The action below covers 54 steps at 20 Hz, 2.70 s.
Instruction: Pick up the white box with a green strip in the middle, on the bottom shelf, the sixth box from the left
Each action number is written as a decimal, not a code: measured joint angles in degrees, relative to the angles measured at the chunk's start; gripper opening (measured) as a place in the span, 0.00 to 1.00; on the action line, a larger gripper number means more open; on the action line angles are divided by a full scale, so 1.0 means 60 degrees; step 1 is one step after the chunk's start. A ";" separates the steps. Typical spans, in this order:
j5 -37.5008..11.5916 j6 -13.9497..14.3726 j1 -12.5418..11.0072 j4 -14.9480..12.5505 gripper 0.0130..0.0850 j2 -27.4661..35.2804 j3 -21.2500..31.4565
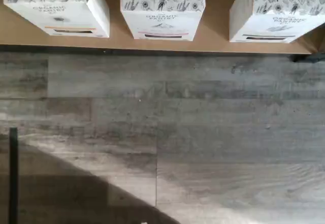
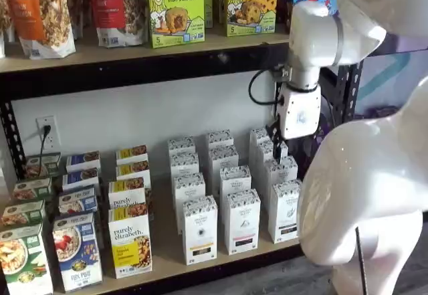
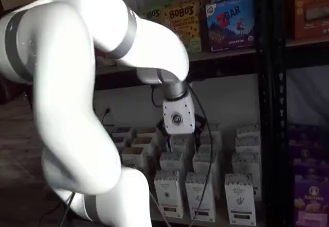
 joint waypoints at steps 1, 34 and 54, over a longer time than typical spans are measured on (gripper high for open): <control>-0.0347 0.0101 0.0051 -0.0072 1.00 0.0175 0.0103; -0.5432 0.0815 -0.0177 -0.1057 1.00 0.7461 -0.2507; -0.5516 -0.0398 -0.1120 -0.0767 1.00 1.0212 -0.5618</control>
